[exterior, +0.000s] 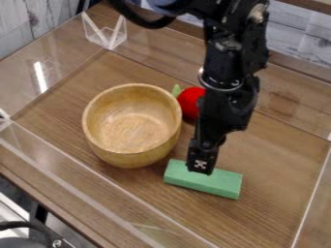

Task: Put the green stick in the brown bowl

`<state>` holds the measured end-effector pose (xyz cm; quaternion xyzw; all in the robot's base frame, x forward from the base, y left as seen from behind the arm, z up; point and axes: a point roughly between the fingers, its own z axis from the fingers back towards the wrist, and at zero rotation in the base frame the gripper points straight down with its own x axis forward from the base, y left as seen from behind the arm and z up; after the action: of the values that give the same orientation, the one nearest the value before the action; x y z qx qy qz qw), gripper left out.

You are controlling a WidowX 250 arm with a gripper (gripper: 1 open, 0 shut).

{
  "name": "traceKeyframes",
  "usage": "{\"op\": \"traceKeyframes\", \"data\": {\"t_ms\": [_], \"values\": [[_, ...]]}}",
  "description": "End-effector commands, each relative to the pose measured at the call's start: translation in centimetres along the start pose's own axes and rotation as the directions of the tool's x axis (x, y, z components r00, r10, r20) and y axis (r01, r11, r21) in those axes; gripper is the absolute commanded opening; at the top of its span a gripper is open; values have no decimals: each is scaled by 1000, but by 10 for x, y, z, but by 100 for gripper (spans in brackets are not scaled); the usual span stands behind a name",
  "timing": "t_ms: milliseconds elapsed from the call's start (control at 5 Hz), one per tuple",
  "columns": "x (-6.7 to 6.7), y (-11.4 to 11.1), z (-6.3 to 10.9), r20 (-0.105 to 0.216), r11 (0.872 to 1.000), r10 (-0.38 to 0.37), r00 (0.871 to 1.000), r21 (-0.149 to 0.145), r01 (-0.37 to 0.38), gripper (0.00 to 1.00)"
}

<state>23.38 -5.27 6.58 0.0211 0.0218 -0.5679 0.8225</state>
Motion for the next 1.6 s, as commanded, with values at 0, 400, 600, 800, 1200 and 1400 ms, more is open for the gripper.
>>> {"op": "traceKeyframes", "data": {"t_ms": [0,400,600,800,1200,1400], "values": [[-2,10,3,27,999,-15,1000,48,14,100],[2,3,-7,24,998,-38,999,59,37,100],[6,10,-4,16,992,-108,994,70,106,100],[9,17,-1,10,983,-166,986,79,165,100],[2,13,-27,-3,958,-269,963,101,267,100],[6,7,-31,-12,956,-272,962,113,271,100]]}}
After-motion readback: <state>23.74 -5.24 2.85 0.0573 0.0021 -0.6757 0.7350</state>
